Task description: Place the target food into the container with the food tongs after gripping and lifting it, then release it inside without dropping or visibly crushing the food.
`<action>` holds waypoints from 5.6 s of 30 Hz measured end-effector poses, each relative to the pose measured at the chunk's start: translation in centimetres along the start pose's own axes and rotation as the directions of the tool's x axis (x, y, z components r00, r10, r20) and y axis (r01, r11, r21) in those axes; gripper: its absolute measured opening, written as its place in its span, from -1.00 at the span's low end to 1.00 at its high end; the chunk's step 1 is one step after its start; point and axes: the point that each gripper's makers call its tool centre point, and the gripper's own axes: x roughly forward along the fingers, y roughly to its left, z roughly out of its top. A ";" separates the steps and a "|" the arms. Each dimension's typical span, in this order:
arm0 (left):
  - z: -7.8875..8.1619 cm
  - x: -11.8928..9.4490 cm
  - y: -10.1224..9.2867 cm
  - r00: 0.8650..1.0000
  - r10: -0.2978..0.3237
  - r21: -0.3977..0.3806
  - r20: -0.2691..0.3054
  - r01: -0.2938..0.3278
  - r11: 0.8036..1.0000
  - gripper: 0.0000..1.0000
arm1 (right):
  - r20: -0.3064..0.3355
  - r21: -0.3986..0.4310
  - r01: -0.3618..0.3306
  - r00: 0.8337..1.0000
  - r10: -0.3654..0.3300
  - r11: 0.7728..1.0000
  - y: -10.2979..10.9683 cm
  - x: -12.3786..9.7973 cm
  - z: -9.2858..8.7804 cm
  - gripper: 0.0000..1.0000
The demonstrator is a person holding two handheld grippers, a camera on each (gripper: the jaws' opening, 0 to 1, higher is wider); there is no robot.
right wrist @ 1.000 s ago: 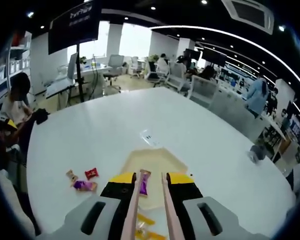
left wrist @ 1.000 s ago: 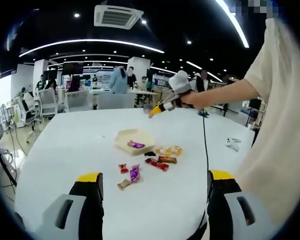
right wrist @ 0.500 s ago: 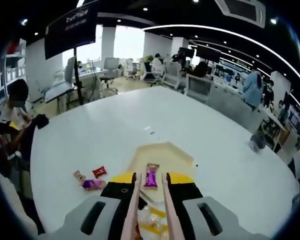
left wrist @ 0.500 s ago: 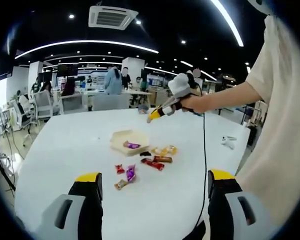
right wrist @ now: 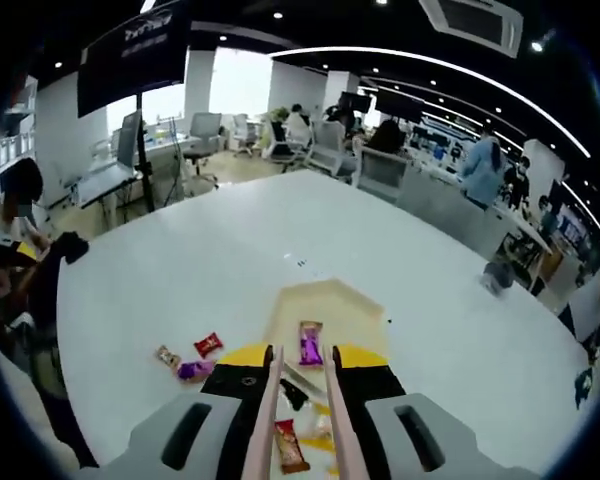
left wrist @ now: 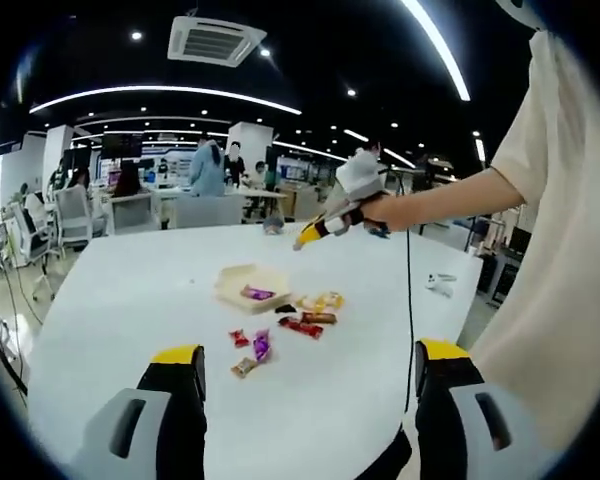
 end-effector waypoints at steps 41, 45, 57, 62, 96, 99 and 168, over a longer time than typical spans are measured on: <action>3.1 5.6 -0.5 0.999 0.043 0.009 0.019 -0.043 0.999 0.66 | -0.032 0.030 -0.092 0.995 0.093 0.995 -1.4 1.5 -4.3 -0.54; 2.8 6.0 -0.8 0.999 0.052 0.002 0.008 -0.052 0.999 0.67 | -0.037 0.038 -0.099 0.994 0.101 0.994 -1.7 1.7 -5.0 -0.54; 2.7 6.3 -0.4 0.996 0.090 -0.007 -0.009 -0.090 0.996 0.74 | -0.046 0.057 -0.121 0.991 0.123 0.991 -2.1 2.9 -6.2 -0.53; 2.9 6.4 -0.2 0.995 0.098 0.002 -0.019 -0.098 0.995 0.71 | -0.050 0.061 -0.129 0.990 0.132 0.990 -2.2 3.5 -6.6 -0.53; 1.8 6.6 -1.0 0.992 0.116 -0.023 -0.050 -0.118 0.993 0.71 | -0.173 -0.023 -0.198 0.966 0.192 0.980 0.4 3.2 -13.2 -0.53; 1.7 6.6 -1.1 0.992 0.115 -0.023 -0.054 -0.116 0.993 0.71 | -0.182 -0.015 -0.207 0.963 0.201 0.978 0.6 3.3 -13.7 -0.53; 1.3 7.6 -0.5 0.989 0.137 -0.052 -0.059 -0.140 0.989 0.72 | -0.303 -0.017 -0.215 0.932 0.200 0.976 1.9 4.9 -18.5 -0.57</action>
